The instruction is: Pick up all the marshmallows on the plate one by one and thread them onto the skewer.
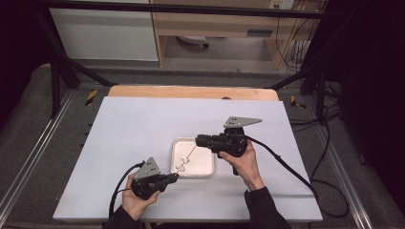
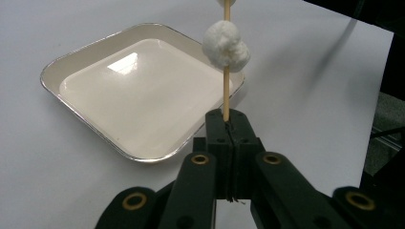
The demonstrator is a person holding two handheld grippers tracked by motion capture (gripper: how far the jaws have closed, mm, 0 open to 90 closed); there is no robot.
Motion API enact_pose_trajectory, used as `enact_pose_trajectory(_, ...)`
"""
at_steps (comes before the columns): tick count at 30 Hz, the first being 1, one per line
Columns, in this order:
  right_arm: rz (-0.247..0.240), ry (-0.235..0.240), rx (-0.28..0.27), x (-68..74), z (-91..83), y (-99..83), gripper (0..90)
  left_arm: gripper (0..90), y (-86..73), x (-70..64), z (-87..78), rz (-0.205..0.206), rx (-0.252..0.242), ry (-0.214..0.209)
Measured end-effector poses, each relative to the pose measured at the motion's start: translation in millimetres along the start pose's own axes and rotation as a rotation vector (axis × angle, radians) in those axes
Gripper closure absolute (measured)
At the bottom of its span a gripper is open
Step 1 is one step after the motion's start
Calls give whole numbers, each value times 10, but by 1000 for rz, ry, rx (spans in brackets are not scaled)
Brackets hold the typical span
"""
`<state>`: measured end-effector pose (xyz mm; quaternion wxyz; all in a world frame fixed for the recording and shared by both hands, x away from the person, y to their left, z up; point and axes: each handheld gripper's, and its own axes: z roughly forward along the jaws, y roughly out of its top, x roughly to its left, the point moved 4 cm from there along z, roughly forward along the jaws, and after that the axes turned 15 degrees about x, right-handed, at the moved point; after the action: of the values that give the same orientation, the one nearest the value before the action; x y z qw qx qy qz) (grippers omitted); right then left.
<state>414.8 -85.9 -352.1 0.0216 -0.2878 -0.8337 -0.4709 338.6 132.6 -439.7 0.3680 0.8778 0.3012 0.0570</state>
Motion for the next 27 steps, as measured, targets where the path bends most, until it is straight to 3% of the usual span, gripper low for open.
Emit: enact_pose_trajectory(27, 10, 76, 6, 52, 111, -83, 807, 889, -22, 3, 16, 8, 12, 17)
